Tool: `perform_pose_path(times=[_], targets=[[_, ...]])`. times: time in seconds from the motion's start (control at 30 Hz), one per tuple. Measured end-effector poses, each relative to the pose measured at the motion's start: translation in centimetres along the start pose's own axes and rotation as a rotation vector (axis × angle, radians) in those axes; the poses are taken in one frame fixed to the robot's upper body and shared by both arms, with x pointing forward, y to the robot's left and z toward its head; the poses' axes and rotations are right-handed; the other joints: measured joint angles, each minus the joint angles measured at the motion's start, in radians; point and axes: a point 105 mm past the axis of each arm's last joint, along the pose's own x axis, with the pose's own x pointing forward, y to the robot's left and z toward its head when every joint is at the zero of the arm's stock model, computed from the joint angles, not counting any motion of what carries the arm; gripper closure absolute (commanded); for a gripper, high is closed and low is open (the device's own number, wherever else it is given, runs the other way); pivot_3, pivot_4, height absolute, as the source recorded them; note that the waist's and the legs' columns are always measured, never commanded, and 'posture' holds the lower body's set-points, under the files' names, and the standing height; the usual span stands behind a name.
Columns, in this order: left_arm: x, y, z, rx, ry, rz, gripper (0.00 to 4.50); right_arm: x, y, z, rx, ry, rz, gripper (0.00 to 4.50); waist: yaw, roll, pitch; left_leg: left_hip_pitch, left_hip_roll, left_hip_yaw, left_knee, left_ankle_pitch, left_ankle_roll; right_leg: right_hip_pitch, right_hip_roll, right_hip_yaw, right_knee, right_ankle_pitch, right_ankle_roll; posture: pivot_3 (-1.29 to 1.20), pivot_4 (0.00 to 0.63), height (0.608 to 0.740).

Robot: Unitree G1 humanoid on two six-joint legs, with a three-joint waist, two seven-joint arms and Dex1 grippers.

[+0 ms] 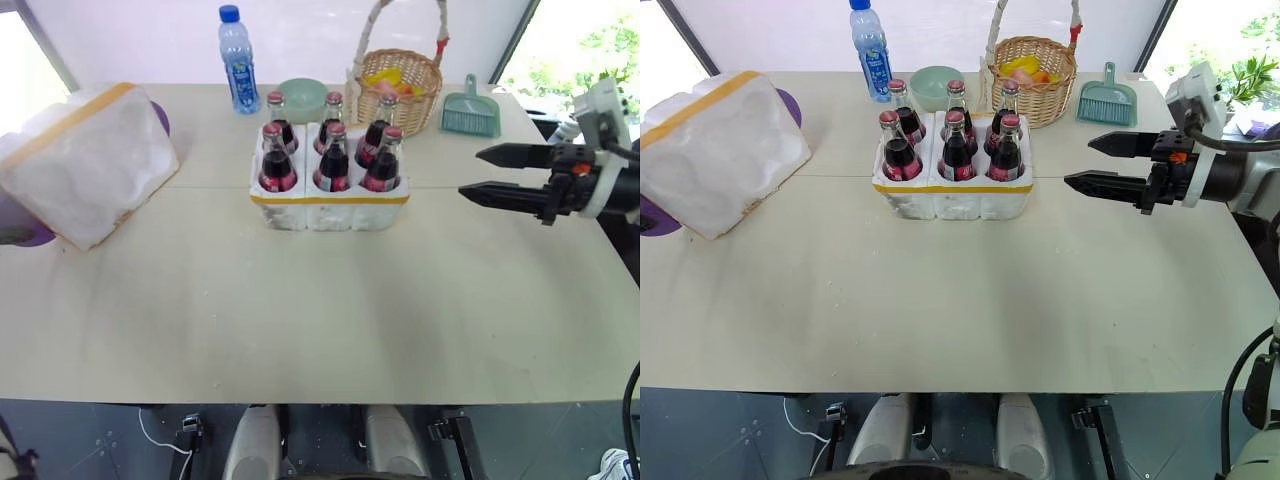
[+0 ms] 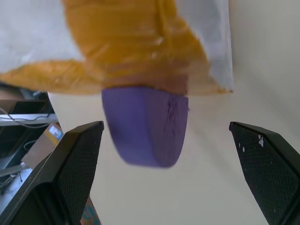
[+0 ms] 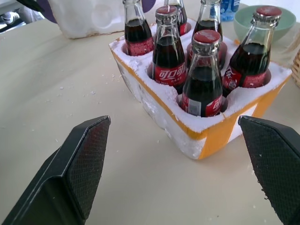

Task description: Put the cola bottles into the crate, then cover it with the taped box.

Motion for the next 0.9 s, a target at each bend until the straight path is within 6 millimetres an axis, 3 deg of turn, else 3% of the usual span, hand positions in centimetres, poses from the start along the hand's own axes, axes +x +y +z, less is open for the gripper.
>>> perform_pose_path(times=[0.17, 0.2, 0.23, 0.43, 0.47, 0.8, 0.9], targets=[[0.7, -0.1, 0.3, -0.039, -0.017, 0.021, 0.0, -0.4, 0.4, 0.6, -0.017, -0.007, 0.003, 0.02, -0.002, 0.0, 0.0, 0.0, 0.0, 0.0, 0.0, 0.0, 0.0, 0.0, 0.0, 0.0, 0.0, 0.0, 0.001, 0.0, 0.15, 0.74], [0.8, -0.1, 0.4, -0.042, -0.022, 0.025, 0.55, -0.5, 0.5, 0.6, -0.014, -0.007, 0.001, 0.0, -0.001, 0.0, 0.0, 0.0, 0.0, 0.0, 0.0, 0.0, 0.0, 0.0, 0.0, 0.0, 0.0, 0.0, 0.001, 0.0, 0.15, 0.74], [0.9, -0.2, 0.4, -0.047, -0.022, 0.027, 0.79, -0.5, 0.5, 0.6, -0.013, -0.008, -0.002, 0.0, -0.001, 0.0, 0.0, 0.0, 0.0, 0.0, 0.0, 0.0, 0.0, 0.0, 0.0, 0.0, 0.0, 0.0, 0.001, 0.0, 0.15, 0.74], [1.0, -0.4, 0.3, -0.087, -0.031, 0.01, 3.89, -0.6, 0.5, 0.2, 0.005, 0.004, -0.019, 0.0, 0.0, 0.0, 0.0, 0.0, 0.0, 0.0, 0.0, 0.0, 0.0, 0.0, 0.0, 0.0, 0.0, 0.0, 0.001, 0.0, 0.15, 0.74], [1.0, -0.5, 0.3, -0.093, -0.034, 0.001, 4.16, -0.6, 0.5, 0.1, 0.007, 0.007, -0.02, 0.0, 0.001, 0.0, 0.0, 0.0, 0.0, 0.0, 0.001, 0.0, 0.0, 0.0, 0.0, 0.0, 0.001, 0.0, 0.001, 0.0, 0.15, 0.74], [0.4, -1.4, 0.2, -0.114, -0.022, -0.117, 4.26, -0.5, 0.3, 0.0, 0.001, 0.006, -0.048, 0.0, 0.004, 0.0, -0.001, 0.001, 0.0, 0.0, 0.001, 0.0, 0.0, 0.001, 0.0, 0.0, 0.001, 0.0, 0.001, 0.0, 0.15, 0.74], [0.7, -1.0, 0.1, -0.118, -0.011, -0.066, 2.81, -0.1, 0.3, -0.1, 0.009, -0.005, -0.047, 0.0, 0.004, 0.0, -0.001, 0.001, 0.0, -0.001, 0.001, 0.0, 0.0, 0.0, 0.0, 0.0, 0.003, 0.0, 0.001, 0.0, 0.15, 0.74]])
